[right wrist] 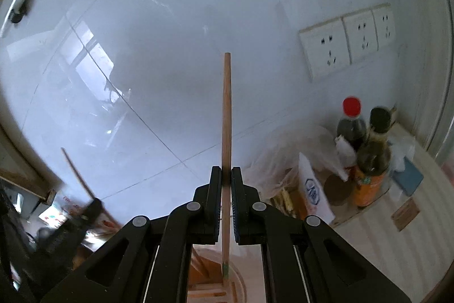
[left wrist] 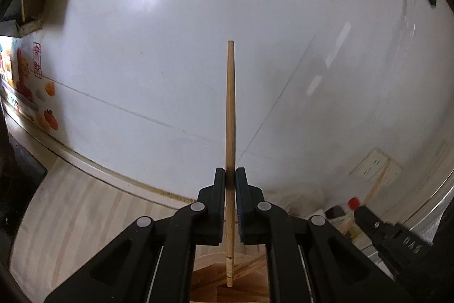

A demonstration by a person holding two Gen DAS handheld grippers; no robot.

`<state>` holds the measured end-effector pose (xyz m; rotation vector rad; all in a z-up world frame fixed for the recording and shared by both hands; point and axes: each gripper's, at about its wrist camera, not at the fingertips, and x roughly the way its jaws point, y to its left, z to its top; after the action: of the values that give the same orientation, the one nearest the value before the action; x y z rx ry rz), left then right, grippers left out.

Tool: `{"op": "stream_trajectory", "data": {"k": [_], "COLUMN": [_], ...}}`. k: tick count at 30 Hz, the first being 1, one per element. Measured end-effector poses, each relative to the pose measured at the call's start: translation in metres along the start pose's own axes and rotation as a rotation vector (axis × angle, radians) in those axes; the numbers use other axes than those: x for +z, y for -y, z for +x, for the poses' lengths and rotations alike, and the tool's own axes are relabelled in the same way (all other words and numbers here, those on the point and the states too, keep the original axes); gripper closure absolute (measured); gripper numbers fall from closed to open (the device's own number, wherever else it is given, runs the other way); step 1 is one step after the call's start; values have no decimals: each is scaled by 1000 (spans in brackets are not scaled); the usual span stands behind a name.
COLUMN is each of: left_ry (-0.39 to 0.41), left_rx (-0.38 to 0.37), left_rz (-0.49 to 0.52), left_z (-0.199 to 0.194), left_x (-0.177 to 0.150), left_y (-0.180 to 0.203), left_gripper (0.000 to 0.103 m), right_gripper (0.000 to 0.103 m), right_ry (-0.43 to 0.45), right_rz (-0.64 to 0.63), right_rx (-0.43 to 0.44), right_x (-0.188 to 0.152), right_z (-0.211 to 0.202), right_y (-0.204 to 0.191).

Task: Organize utensils
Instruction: 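Lower the left chopstick into the holder while the right tool inserts and releases its own, then move both open tools down to the remaining chopsticks on the mat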

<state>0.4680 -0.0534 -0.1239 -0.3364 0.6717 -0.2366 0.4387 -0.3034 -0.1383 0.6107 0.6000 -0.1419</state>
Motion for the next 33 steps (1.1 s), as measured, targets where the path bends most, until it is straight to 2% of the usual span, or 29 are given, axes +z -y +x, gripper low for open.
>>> {"op": "stream_trajectory", "data": {"k": [4,8,11,12,13,14,15,16,17,19,20,22,24,28,33], "left_ry": [-13,-28,-79,-102,-124,-126,-112,-91,-61,-32,-19,10,15,-43,-258], "left_rx": [14,36,48,57,70,85,101,109,132,163,185,239,305,407,472], "left_rz": [29,85,115,126,136,138,136,129,114,85,77,55,60,99,104], "left_z": [3,1,-7,-11,-19,-25,-37,-49,-66,-92,-105,-126,-142,-152,-120], "left_x": [-9,-16,-19,-20,-20,-20,-19,-17,-15,-11,-10,-11,-19,-53,-125], "left_y": [2,6,8,11,12,12,11,10,6,-1,-6,-17,-28,-41,-63], "left_gripper": [99,98,94,85,67,56,36,25,23,14,12,0,0,0,0], "right_gripper": [96,96,96,96,96,95,92,79,62,52,52,52,52,51,51], "right_ry": [-1,30,16,-9,-25,-38,-49,-54,-53,-40,-32,-30,-42,-104,-298], "right_rz": [13,-57,-134,-170,-186,-192,-197,-205,-203,-208,-220,-232,-237,-245,-200], "right_rx": [20,16,27,30,32,42,44,34,36,26,15,1,-24,-68,-127], "right_x": [-8,-13,-20,-24,-26,-27,-28,-28,-26,-22,-20,-18,-21,-43,-97], "right_z": [10,10,10,11,10,8,6,0,-6,-24,-35,-51,-68,-92,-76], "right_y": [-2,-12,-20,-24,-26,-26,-25,-24,-23,-20,-17,-9,1,29,82]}}
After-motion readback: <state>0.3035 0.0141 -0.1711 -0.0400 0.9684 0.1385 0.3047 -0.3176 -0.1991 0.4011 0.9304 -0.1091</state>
